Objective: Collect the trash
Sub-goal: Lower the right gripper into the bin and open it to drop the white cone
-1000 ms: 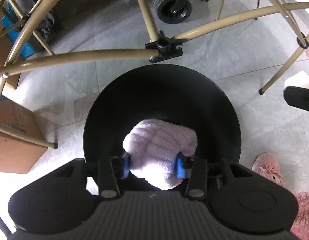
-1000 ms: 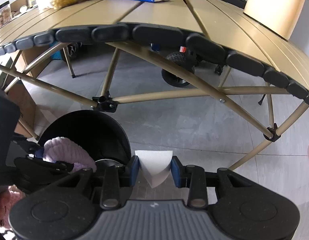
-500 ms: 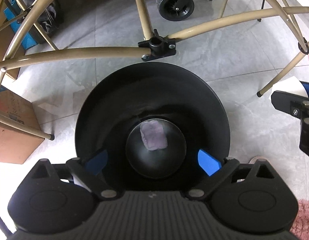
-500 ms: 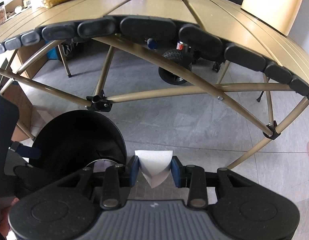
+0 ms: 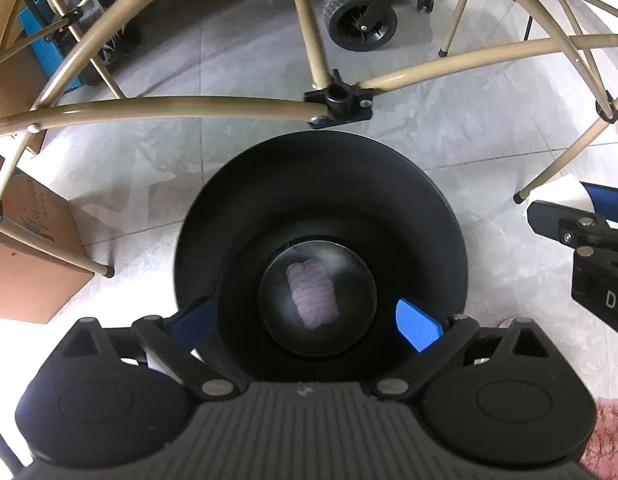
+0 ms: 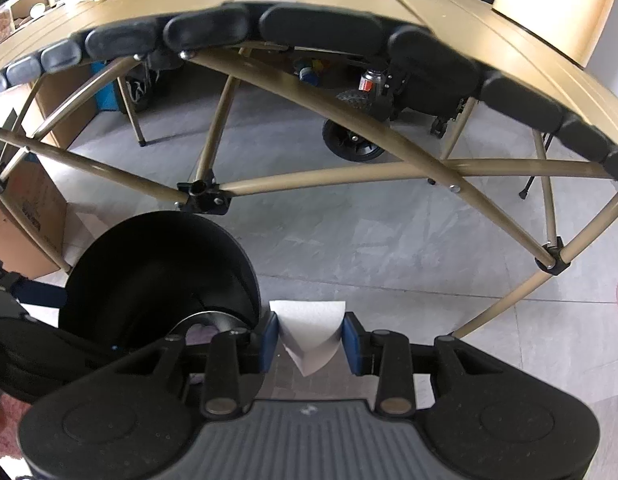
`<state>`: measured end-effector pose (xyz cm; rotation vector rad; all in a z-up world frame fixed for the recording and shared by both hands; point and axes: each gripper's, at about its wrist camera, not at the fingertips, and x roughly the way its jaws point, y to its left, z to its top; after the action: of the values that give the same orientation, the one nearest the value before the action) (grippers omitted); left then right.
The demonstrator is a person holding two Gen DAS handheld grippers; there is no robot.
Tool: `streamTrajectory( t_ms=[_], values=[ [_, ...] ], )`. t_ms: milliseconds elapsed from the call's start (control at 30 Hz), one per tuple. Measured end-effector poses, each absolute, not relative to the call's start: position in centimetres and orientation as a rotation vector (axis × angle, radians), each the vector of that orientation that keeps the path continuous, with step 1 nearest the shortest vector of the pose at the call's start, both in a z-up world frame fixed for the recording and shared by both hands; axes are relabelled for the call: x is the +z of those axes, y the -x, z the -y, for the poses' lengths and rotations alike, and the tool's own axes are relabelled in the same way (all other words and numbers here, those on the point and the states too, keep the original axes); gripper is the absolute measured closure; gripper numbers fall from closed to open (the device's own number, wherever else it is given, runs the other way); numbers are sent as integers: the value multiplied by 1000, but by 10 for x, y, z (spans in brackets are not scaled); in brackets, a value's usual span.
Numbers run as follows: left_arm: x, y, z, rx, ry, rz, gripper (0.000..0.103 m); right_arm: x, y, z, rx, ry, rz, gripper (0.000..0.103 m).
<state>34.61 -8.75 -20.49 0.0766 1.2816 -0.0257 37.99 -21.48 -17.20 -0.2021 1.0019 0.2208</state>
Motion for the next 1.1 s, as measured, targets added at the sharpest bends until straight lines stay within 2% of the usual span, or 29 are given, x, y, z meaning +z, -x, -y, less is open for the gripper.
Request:
streamTrajectory(
  t_ms=[1100],
  values=[
    [-169, -313, -55, 260, 70, -1202, 3, -207, -394, 117, 351, 200, -1177, 69]
  ],
)
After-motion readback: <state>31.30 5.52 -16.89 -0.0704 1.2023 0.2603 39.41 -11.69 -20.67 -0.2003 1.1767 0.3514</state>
